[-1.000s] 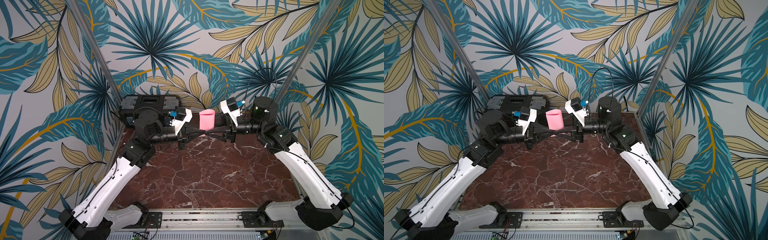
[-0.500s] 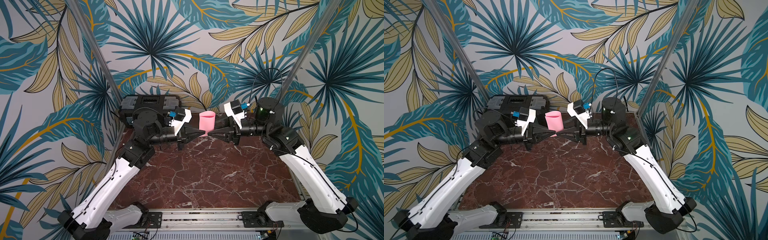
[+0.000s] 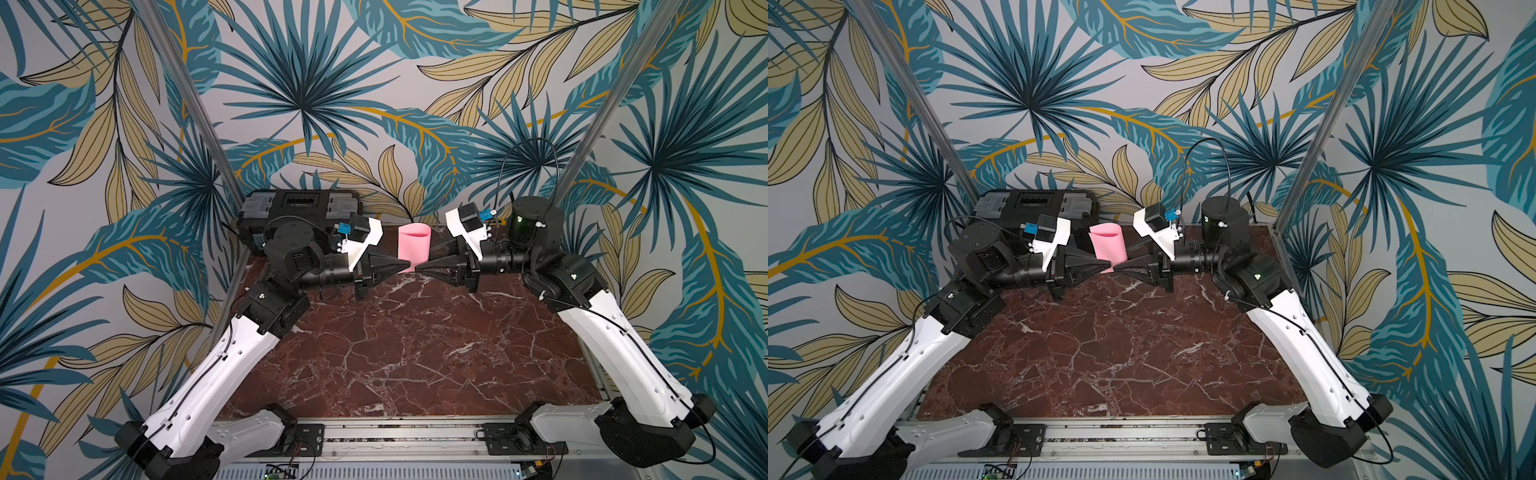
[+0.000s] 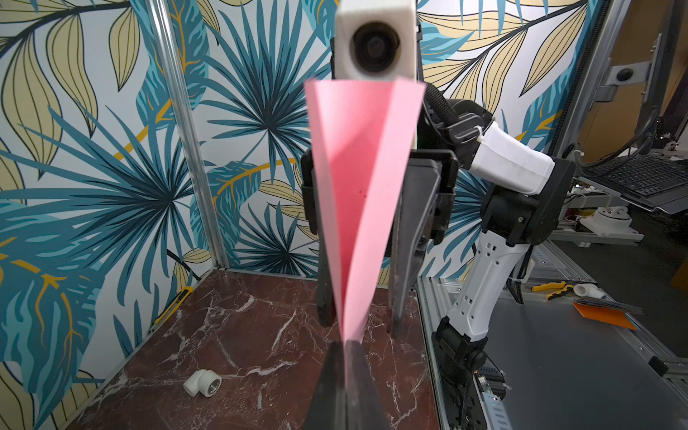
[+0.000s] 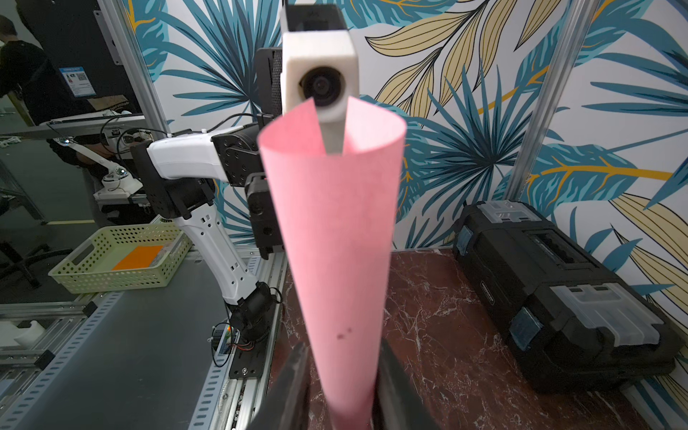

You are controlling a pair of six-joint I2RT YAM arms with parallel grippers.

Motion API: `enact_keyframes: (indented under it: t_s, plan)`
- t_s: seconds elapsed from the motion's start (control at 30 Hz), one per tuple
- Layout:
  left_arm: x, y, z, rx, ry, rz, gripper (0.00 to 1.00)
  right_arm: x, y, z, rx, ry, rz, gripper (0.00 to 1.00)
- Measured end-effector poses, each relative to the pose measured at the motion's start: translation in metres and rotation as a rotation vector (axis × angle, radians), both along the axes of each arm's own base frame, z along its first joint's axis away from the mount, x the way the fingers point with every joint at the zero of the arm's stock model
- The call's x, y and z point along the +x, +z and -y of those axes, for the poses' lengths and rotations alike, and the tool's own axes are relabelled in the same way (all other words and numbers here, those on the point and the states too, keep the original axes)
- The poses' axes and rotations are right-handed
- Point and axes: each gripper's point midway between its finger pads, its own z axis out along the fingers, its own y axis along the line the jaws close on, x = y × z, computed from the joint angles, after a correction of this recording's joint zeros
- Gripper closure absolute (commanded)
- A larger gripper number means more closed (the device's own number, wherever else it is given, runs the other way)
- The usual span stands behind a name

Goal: Fold the square paper along the opposite sides
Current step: Smooth out the paper.

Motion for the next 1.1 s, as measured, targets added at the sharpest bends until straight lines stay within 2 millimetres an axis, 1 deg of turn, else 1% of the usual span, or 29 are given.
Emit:
enact_keyframes:
  t_s: [0.2, 0.3, 0.4, 0.53, 0.6, 0.8, 0.83, 0.9, 0.93, 1.0, 1.1]
  plan:
    - [0.0000, 0.0007, 0.0000, -0.002, 0.000, 0.003, 1.00, 0.0001, 0.0000, 0.0000, -0.001, 0.000, 0.004, 0.76]
    - [0.0000, 0.0007, 0.0000, -0.002, 0.000, 0.003, 1.00, 0.0001, 0.0000, 0.0000, -0.001, 0.000, 0.005, 0.77]
    - [0.0001, 0.0008, 0.0000, -0.002, 0.001, 0.004, 1.00, 0.0002, 0.0000, 0.0000, -0.001, -0.001, 0.005, 0.81]
    - [0.0002, 0.0008, 0.0000, -0.002, 0.001, 0.004, 1.00, 0.0004, -0.0001, 0.0001, -0.001, -0.001, 0.009, 0.90]
    - [0.0001, 0.0007, 0.0000, -0.002, 0.001, 0.004, 1.00, 0.0011, -0.0005, 0.0002, -0.003, -0.006, 0.008, 0.99]
    - [-0.0007, 0.0016, -0.0008, -0.004, 0.003, 0.007, 1.00, 0.0021, -0.0014, 0.0003, -0.006, -0.011, 0.009, 1.00]
    - [-0.0007, 0.0017, -0.0009, -0.005, 0.003, 0.008, 1.00, 0.0021, -0.0014, 0.0003, -0.006, -0.011, 0.009, 0.95]
    - [-0.0007, 0.0015, -0.0009, -0.004, 0.004, 0.008, 1.00, 0.0021, -0.0014, 0.0003, -0.006, -0.011, 0.008, 0.73]
    - [-0.0007, 0.0015, -0.0009, -0.004, 0.004, 0.008, 1.00, 0.0024, -0.0015, 0.0004, -0.007, -0.012, 0.012, 0.68]
    - [-0.0008, 0.0017, -0.0010, -0.004, 0.004, 0.008, 1.00, 0.0030, -0.0017, 0.0005, -0.009, -0.016, 0.014, 0.60]
    - [-0.0008, 0.0018, -0.0011, -0.004, 0.004, 0.010, 1.00, 0.0037, -0.0024, 0.0006, -0.011, -0.020, 0.013, 0.57]
